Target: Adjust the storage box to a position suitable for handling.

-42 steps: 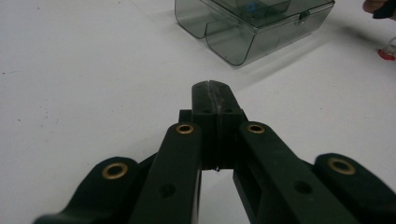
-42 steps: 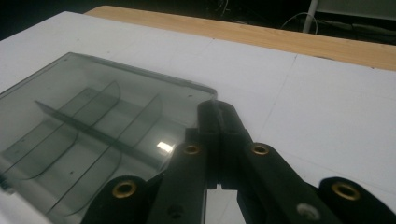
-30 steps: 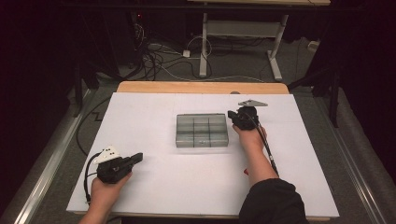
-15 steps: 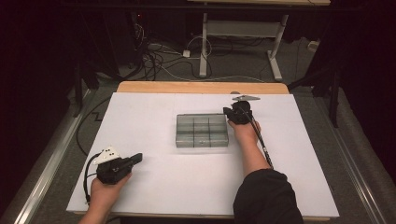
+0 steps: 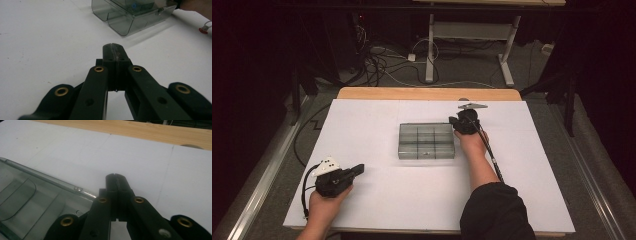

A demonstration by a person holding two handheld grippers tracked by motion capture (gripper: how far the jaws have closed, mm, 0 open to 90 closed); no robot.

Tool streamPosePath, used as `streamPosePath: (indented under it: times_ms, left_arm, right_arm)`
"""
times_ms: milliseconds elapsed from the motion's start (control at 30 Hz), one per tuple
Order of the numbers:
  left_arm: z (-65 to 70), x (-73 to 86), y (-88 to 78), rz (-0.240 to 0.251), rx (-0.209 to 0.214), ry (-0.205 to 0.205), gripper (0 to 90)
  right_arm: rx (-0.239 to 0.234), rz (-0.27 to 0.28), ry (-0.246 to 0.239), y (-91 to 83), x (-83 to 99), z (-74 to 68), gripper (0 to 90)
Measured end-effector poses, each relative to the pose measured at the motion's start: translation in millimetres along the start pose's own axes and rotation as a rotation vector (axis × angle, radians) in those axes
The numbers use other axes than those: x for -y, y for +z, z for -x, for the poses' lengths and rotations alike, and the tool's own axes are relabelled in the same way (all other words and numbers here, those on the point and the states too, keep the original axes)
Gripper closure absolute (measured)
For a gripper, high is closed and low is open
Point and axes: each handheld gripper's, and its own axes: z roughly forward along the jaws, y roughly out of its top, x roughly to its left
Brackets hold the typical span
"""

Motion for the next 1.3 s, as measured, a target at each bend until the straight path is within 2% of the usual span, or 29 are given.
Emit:
streamPosePath:
  times_ms: [67, 100, 133, 167, 200, 233, 267, 300, 333, 400, 433, 467, 500, 533, 600, 633, 700, 733, 767, 800, 833, 1000, 1033, 1067, 1100, 1133, 1200, 1233, 1300]
  left_arm:
    - [-0.1, -0.4, 0.2, 0.001, -0.002, -0.001, 88.0]
    - [-0.1, -0.6, 0.4, 0.001, -0.003, -0.001, 88.0]
    - [-0.2, -0.9, 0.7, 0.001, -0.004, -0.002, 88.0]
    - [-0.3, -1.2, 1.1, 0.004, -0.005, -0.006, 88.0]
    - [-0.6, -1.6, 1.4, 0.005, -0.005, -0.007, 88.0]
    - [-0.6, -2.1, 1.8, 0.004, -0.007, -0.005, 88.0]
    - [-0.6, -2.6, 2.1, 0.003, -0.013, -0.003, 88.0]
    - [-1.0, -3.0, 2.5, 0.005, -0.016, -0.003, 88.0]
    - [-1.9, -3.6, 3.0, 0.007, -0.022, -0.004, 88.0]
    - [-4.3, -4.7, 3.9, 0.005, -0.04, -0.005, 88.0]
    - [-5.7, -5.1, 4.9, 0.007, -0.051, -0.009, 88.0]
    - [-6.7, -5.5, 5.7, 0.007, -0.058, -0.011, 88.0]
    - [-8.5, -6.3, 7.1, -0.001, -0.07, -0.01, 88.0]
    - [-11.2, -7.1, 9.3, -0.008, -0.088, -0.013, 88.0]
    - [-12.8, -7.5, 10.8, -0.014, -0.096, -0.017, 88.0]
    - [-14.8, -7.8, 13.1, -0.018, -0.107, -0.021, 88.0]
    - [-17.2, -9.5, 17.6, -0.034, -0.121, -0.022, 88.0]
    - [-18.1, -10.4, 19.9, -0.037, -0.125, -0.023, 88.0]
    - [-19.2, -11.7, 22.3, -0.044, -0.124, -0.025, 88.0]
    - [-19.7, -12.8, 24.3, -0.053, -0.124, -0.026, 88.0]
    - [-20.2, -14.6, 27.8, -0.062, -0.125, -0.022, 88.0]
    - [-20.9, -19.6, 40.0, -0.081, -0.127, -0.015, 88.0]
    - [-22.1, -19.7, 41.0, -0.079, -0.122, -0.021, 88.0]
    - [-22.8, -19.6, 41.7, -0.08, -0.119, -0.026, 88.0]
    - [-23.3, -19.3, 42.4, -0.084, -0.118, -0.027, 88.0]
    - [-23.3, -19.1, 43.1, -0.09, -0.12, -0.026, 88.0]
    - [-23.5, -19.0, 43.3, -0.093, -0.117, -0.028, 88.0]
    - [-23.4, -19.0, 43.3, -0.094, -0.116, -0.027, 88.0]
    - [-23.1, -18.7, 43.1, -0.094, -0.111, -0.028, 88.0]
  right_arm:
    - [-0.005, -0.009, -0.012, -1.0, 0.4, -7.3, 90.0]
    - [-0.01, -0.017, -0.033, -2.2, 1.4, -16.8, 90.0]
    - [-0.01, -0.017, -0.033, -2.2, 1.4, -16.8, 90.0]
    - [-0.009, -0.02, -0.042, -3.1, 2.3, -22.7, 90.0]
    - [-0.018, -0.026, -0.07, -4.8, 5.2, -35.5, 90.0]
    - [-0.018, -0.026, -0.07, -4.8, 5.2, -35.5, 90.0]
    - [-0.032, -0.018, -0.085, -7.3, 9.8, -47.7, 90.0]
    - [-0.032, -0.018, -0.085, -7.3, 9.8, -47.7, 90.0]
    - [-0.043, -0.019, -0.092, -10.4, 14.7, -59.7, 90.0]
    - [-0.048, -0.017, -0.1, -12.2, 16.4, -64.1, 90.0]
    - [-0.071, -0.02, -0.122, -16.9, 21.9, -76.9, 90.0]
    - [-0.071, -0.02, -0.122, -16.9, 21.9, -76.9, 90.0]
    - [-0.074, -0.017, -0.13, -18.8, 24.1, -81.2, 90.0]
    - [-0.093, -0.009, -0.147, -24.4, 31.7, -92.4, 90.0]
    - [-0.096, -0.002, -0.149, -26.4, 34.5, -95.4, 90.0]
    - [-0.112, 0.001, -0.16, -32.5, 40.1, -101.3, 90.0]
    - [-0.115, 0.002, -0.17, -34.9, 41.3, -102.6, 90.0]
    - [-0.108, 0.015, -0.177, -40.7, 42.3, -103.8, 90.0]
    - [-0.125, 0.046, -0.166, -51.8, 42.2, -100.9, 90.0]
    - [-0.125, 0.046, -0.166, -51.8, 42.2, -100.9, 90.0]
    - [-0.138, 0.07, -0.156, -65.0, 41.8, -98.6, 90.0]
    - [-0.149, 0.12, -0.16, -91.9, 46.9, -95.2, 90.0]
    - [-0.144, 0.137, -0.156, -107.0, 52.2, -90.7, 90.0]
    - [-0.144, 0.137, -0.156, -107.0, 52.2, -90.7, 90.0]
    - [-0.137, 0.147, -0.155, -118.1, 56.6, -85.7, 90.0]
    - [-0.137, 0.147, -0.155, -118.1, 56.6, -85.7, 90.0]
    - [-0.109, 0.157, -0.169, -136.8, 66.1, -77.0, 90.0]
    - [-0.109, 0.157, -0.169, -136.8, 66.1, -77.0, 90.0]
    - [-0.085, 0.157, -0.186, -149.8, 74.5, -70.6, 90.0]
